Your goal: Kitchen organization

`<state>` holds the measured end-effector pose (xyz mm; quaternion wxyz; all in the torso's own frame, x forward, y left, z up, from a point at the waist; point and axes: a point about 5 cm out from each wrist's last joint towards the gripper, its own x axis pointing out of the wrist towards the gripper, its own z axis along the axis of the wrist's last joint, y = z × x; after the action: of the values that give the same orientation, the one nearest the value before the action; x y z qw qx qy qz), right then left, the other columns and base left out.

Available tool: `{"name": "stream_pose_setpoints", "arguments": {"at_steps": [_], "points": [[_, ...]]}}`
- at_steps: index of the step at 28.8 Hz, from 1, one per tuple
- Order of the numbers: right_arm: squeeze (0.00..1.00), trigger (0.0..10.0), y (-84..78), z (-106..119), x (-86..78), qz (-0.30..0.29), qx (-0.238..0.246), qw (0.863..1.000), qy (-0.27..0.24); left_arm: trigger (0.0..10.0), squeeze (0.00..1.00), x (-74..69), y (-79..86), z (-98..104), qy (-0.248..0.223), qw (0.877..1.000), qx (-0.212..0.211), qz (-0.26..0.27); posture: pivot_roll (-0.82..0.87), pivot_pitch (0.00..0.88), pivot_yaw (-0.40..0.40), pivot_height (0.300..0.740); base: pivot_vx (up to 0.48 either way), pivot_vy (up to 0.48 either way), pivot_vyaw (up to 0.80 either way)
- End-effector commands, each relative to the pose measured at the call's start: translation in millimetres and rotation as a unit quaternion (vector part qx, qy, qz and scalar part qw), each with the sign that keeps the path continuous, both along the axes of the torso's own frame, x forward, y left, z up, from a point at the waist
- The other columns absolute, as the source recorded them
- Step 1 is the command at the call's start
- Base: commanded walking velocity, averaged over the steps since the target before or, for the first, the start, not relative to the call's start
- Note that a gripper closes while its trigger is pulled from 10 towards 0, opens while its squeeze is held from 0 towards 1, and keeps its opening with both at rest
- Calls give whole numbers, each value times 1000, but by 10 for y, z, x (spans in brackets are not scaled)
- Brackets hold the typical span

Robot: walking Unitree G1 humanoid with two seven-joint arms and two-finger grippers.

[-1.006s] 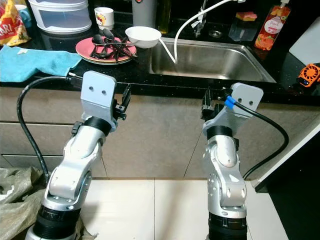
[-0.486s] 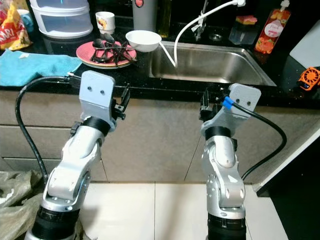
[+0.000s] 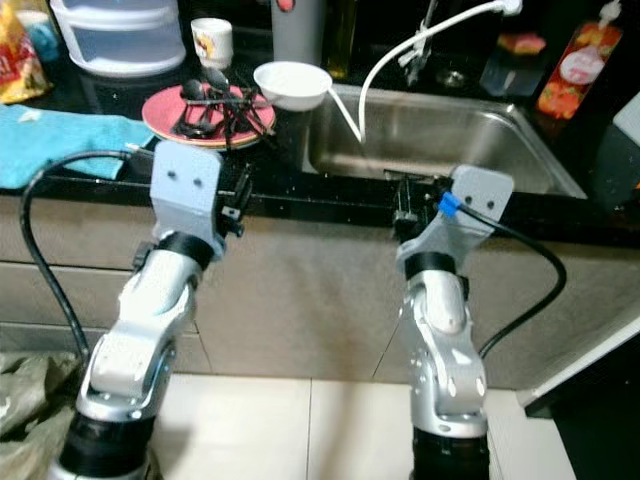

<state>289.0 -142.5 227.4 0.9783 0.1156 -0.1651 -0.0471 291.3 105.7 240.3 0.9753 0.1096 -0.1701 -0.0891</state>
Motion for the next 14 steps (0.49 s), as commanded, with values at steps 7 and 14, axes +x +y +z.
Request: {"name": "stream_pose_setpoints", "arguments": {"at_steps": [7,14], "points": [[0,10000,-54,-38,-4,-10,-4,1000,10,10000,0,-16,-58,-10,1,1000,4,-11,176,33,-78,740,361,0,0],[0,10000,-53,-38,-4,-10,-4,1000,9,10000,0,-16,-60,-9,0,1000,4,-11,176,32,-78,740,351,0,0]]}}
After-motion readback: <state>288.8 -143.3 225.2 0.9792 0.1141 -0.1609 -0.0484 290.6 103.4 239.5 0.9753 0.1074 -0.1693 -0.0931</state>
